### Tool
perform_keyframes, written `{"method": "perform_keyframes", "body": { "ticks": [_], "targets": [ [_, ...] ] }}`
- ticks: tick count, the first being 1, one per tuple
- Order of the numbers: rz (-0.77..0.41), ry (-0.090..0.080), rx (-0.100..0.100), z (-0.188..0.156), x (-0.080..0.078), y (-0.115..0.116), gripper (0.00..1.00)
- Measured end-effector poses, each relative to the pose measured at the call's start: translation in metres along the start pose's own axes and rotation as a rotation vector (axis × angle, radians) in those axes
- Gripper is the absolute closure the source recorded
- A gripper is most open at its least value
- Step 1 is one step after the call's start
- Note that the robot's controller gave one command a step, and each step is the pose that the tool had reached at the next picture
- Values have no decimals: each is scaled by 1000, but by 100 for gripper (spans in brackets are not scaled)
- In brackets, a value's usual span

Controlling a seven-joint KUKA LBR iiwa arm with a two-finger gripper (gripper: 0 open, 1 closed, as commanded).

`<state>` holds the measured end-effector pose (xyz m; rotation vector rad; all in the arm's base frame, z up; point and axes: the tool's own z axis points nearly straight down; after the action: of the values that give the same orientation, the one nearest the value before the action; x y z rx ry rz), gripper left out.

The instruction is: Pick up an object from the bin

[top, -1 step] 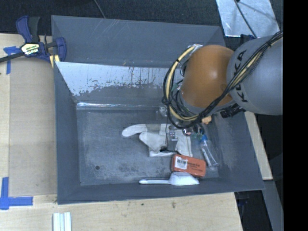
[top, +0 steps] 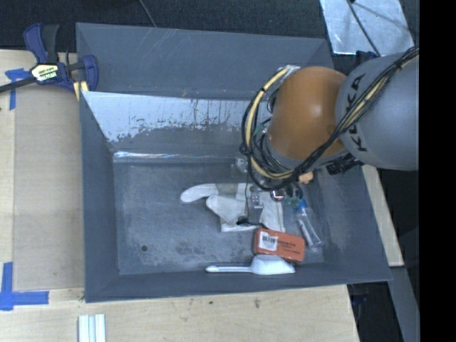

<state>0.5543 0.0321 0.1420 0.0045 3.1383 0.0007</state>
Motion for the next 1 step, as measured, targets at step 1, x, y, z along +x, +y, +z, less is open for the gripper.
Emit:
{"method": "perform_keyframes", "body": {
  "ticks": [1],
  "targets": [
    [-69, -7, -1, 67, -22, 6, 100]
  ]
}}
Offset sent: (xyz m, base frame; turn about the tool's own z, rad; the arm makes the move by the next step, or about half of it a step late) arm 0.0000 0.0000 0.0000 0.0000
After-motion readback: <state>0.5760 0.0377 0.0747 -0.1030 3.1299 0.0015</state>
